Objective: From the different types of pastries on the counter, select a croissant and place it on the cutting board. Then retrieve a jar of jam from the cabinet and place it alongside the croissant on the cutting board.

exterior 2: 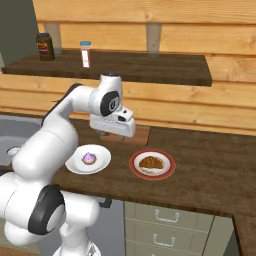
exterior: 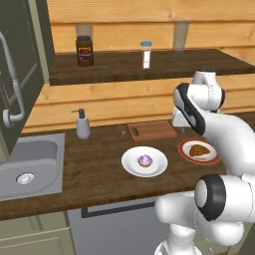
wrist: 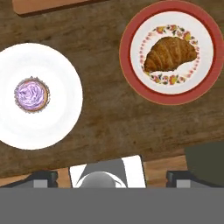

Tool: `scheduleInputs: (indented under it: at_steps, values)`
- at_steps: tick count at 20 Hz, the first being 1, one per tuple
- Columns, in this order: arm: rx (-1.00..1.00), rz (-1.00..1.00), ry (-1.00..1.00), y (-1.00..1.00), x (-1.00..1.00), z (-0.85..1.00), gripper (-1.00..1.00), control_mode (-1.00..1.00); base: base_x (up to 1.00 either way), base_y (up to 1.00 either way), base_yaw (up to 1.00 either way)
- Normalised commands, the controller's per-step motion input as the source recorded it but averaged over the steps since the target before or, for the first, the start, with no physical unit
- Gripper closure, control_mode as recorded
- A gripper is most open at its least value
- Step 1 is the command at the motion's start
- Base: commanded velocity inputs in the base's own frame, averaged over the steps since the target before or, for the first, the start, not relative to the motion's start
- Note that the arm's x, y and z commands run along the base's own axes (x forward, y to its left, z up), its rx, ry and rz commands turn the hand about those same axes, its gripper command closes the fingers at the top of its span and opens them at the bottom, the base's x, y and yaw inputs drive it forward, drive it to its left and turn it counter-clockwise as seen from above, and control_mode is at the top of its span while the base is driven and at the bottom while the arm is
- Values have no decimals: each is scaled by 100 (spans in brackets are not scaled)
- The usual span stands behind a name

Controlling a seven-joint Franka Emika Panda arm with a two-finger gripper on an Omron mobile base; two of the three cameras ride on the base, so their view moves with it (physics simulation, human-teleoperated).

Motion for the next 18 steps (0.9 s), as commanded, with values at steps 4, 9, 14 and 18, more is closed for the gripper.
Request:
scheduleInputs:
  at_steps: [4, 9, 14, 18]
  values:
    - [0, -19, 0, -34, -13, -56, -100, -100, 0, 0, 0]
    - [0, -24, 0, -30, -8, -59, -100, -100, 0, 0, 0]
    - [0, -24, 0, -21, 0, -37, -100, -100, 0, 0, 0]
    - [0, -37, 0, -26, 1, -2, -100, -100, 0, 0, 0]
